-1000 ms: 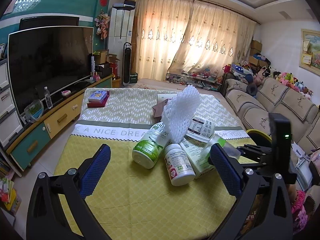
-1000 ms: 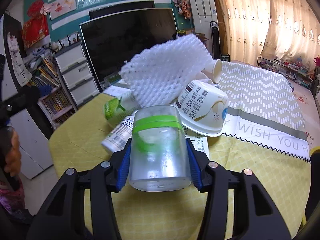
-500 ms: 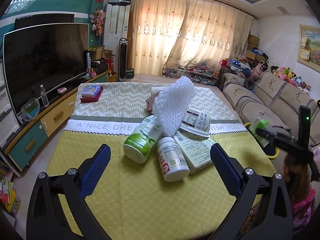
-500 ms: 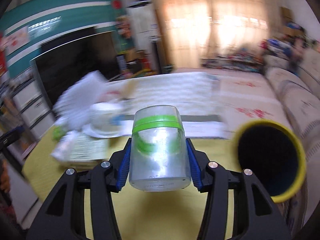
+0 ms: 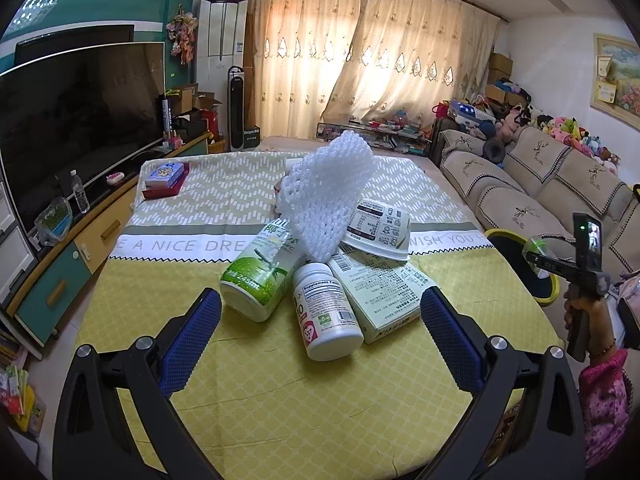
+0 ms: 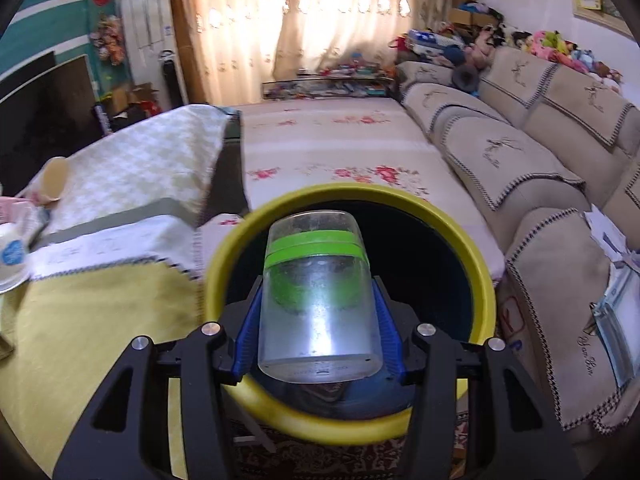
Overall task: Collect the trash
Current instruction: 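Carry the clear cup into the bin and open the right gripper, then grasp the white pill bottle with the left gripper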
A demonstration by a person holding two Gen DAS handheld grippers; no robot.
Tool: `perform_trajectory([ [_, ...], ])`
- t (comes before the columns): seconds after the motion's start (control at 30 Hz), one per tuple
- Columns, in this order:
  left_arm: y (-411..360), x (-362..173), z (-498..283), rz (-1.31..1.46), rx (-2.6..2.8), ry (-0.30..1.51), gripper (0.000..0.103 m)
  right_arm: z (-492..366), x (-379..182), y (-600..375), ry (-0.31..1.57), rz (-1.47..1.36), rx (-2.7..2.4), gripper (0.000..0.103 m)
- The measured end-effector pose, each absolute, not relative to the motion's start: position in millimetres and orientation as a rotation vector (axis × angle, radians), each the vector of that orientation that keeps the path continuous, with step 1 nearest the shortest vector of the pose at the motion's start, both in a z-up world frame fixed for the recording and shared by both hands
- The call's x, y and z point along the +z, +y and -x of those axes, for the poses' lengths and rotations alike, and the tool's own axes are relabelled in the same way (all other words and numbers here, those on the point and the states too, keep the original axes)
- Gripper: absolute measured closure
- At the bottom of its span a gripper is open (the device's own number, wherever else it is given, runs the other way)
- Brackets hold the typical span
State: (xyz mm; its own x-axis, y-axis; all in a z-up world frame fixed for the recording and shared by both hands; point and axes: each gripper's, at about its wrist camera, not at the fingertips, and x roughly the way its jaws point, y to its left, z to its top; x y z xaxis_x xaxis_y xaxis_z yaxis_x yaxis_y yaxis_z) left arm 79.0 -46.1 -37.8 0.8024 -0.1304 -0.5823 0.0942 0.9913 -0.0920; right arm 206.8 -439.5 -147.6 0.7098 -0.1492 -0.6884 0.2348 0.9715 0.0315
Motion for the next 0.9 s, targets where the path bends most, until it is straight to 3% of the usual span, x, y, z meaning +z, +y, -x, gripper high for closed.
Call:
perform_trajectory([
  [0.03, -47, -39, -80, 0.058, -0.122, 0.632, 0.005, -208, -149, -442, 0.746, -0.120, -0.228, 0.042],
  [0.7, -61, -82, -105, -0.003, -0.098, 0.752, 0.005, -168, -120, -411, 0.646, -0.154, -0.168, 0.036],
  [0.9, -62, -101, -120, -0.011, -0.061, 0.824, 0.018, -164, -120, -410, 0.647, -0.169, -0.150, 0.036],
])
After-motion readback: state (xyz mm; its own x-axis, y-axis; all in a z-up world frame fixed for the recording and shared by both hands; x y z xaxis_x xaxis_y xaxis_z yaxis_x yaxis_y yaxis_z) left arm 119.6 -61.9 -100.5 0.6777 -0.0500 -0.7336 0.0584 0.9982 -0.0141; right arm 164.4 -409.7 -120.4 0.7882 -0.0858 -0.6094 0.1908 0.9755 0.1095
